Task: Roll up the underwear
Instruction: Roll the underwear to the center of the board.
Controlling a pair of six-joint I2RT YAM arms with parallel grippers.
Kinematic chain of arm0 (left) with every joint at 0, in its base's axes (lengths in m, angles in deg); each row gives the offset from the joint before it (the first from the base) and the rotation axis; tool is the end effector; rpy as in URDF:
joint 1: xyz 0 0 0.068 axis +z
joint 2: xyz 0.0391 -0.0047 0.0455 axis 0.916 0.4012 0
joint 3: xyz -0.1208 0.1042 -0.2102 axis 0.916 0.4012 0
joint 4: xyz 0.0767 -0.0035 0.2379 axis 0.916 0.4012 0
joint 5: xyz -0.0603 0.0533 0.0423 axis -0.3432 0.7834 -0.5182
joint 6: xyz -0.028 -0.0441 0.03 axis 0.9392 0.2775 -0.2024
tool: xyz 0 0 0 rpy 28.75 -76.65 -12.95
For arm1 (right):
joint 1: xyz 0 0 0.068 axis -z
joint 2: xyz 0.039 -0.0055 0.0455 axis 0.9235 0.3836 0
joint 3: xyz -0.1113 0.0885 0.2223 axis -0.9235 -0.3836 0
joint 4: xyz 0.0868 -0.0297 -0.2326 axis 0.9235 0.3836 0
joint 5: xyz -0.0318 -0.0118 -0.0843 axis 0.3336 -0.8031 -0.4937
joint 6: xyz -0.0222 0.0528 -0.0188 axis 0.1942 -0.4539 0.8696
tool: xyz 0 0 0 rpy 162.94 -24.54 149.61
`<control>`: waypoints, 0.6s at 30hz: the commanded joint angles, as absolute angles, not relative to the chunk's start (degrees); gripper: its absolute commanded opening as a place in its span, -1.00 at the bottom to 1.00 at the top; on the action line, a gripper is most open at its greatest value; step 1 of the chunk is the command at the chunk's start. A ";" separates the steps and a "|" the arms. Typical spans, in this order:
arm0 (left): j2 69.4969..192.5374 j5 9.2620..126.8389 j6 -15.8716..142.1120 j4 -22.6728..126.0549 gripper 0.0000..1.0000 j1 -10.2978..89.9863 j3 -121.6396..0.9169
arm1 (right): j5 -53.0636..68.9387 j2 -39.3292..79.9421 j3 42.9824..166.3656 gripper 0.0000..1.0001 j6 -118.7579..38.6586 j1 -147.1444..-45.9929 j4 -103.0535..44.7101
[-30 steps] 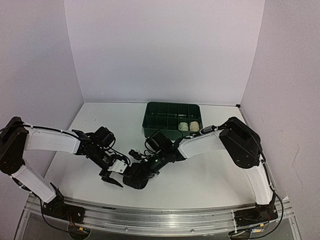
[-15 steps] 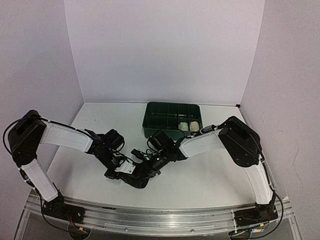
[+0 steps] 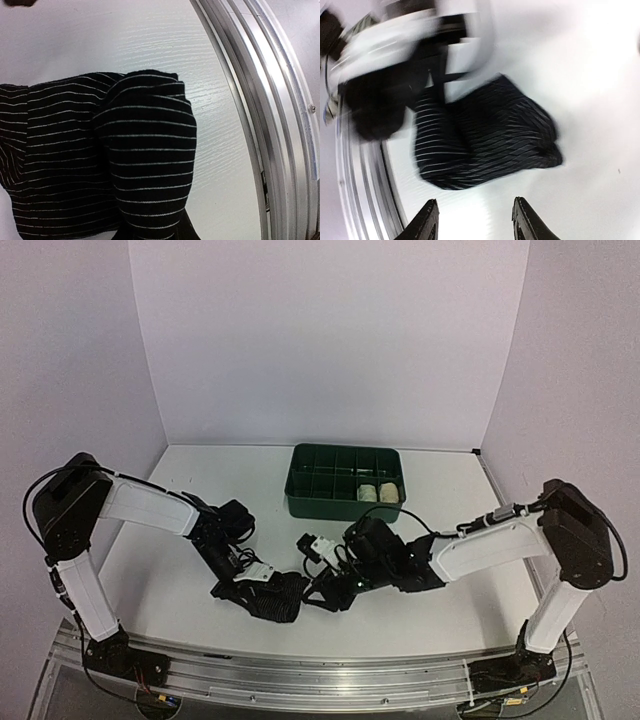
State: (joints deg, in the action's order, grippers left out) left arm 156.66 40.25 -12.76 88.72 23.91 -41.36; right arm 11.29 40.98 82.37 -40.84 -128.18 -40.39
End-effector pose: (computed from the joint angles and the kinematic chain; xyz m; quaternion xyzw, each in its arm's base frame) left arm 0.1914 -0.2104 0.1219 0.7732 0.5506 -0.2920 0.1171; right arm 0.1707 0.3219 0.1563 -0.4375 0.7807 0.3171 0.3140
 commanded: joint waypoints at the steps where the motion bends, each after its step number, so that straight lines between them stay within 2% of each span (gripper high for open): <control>1: 161.39 35.97 -8.26 97.63 -1.00 23.80 -45.65 | -4.00 39.21 79.25 -0.05 -17.74 -137.84 -49.69; 8: 167.66 32.46 -4.08 102.01 -1.00 23.82 -49.96 | -15.84 47.01 87.04 0.01 -5.89 -143.53 -49.54; 11: 169.04 32.67 -2.98 102.80 -1.00 23.82 -51.51 | -16.92 49.71 90.26 0.05 -4.12 -143.73 -48.19; 18: 170.90 31.84 -1.76 103.08 -1.00 23.77 -53.21 | -17.01 54.66 93.43 0.01 -5.90 -143.74 -39.77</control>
State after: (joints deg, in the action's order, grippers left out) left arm 168.89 29.93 -3.44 101.36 24.04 -51.99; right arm -14.69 51.99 91.20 -6.70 -143.67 -44.62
